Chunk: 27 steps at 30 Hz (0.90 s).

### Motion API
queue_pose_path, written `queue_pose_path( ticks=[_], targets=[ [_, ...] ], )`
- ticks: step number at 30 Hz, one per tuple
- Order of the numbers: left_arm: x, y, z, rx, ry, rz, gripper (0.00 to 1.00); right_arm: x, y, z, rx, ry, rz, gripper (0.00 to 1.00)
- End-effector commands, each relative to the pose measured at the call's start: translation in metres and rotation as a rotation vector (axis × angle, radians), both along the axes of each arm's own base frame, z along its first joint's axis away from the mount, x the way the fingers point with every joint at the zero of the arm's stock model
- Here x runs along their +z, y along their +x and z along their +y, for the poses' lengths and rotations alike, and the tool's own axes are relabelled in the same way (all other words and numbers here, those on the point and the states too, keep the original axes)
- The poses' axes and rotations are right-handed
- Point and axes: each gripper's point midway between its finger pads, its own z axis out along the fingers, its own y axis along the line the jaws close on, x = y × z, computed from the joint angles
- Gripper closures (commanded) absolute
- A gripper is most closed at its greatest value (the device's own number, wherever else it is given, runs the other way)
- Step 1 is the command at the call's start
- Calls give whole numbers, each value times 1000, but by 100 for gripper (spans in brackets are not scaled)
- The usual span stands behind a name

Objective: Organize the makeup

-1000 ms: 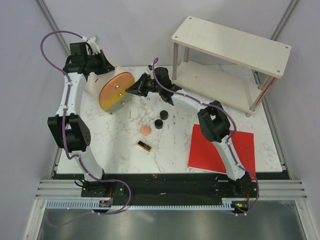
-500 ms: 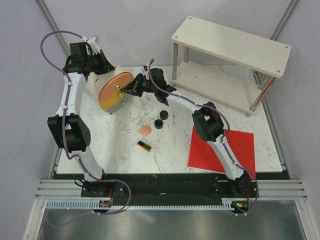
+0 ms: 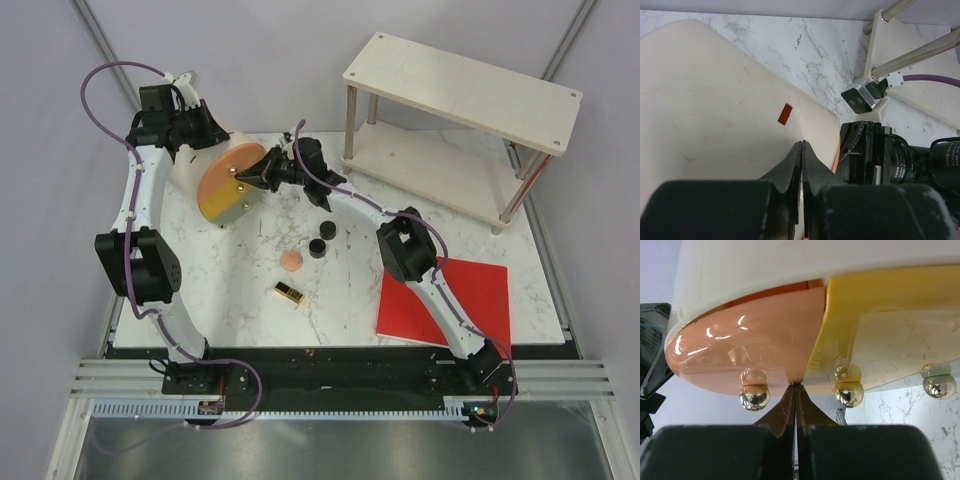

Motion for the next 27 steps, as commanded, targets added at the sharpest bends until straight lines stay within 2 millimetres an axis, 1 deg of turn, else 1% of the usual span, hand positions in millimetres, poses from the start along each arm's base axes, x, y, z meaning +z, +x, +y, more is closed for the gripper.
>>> queue_pose_path(
  ticks=[1, 2, 3, 4, 5, 6, 7, 9, 10, 11, 12, 13, 20, 21, 27],
  targets=[
    [-77, -40, 11, 42, 13, 318, 92, 24, -7, 1, -7, 52, -35, 98],
    [-77, -39, 11, 40, 11, 318, 92, 23, -9, -1, -5, 50, -39, 98],
    [-77, -39, 11, 39, 10, 316, 92, 31, -13, -5, -1, 50, -47, 98],
    [-77, -40, 11, 41, 12, 316, 92, 15, -15, -10, -2, 21, -29, 96],
    [-77, -40, 11, 40, 11, 318, 92, 15, -17, -12, -5, 19, -33, 96],
    [-77, -40, 11, 41, 12, 318, 92, 21, -18, -15, -6, 18, -42, 94],
    [-77, -40, 11, 41, 12, 318, 92, 14, -21, -18, -2, 5, -32, 89],
    [-77, -40, 11, 41, 12, 318, 92, 12, -21, -21, 1, -6, -42, 84],
    [-77, -40, 11, 40, 11, 316, 92, 10, -21, -23, 4, -9, -40, 78],
    [-77, -40, 11, 39, 10, 316, 92, 9, -22, -22, 5, -7, -38, 75],
    [-78, -41, 11, 39, 9, 321, 92, 8, -22, -22, 7, -5, -36, 68],
    [-77, -41, 11, 40, 11, 319, 92, 8, -23, -21, 9, 0, -38, 66],
    [-77, -42, 11, 40, 13, 319, 92, 2, -16, -19, -2, 20, -20, 60],
    [-77, -42, 11, 39, 12, 319, 92, 6, -15, -18, -3, 27, -27, 59],
    [-77, -42, 11, 40, 13, 319, 92, 1, -8, -14, -10, 31, -14, 56]
  ],
)
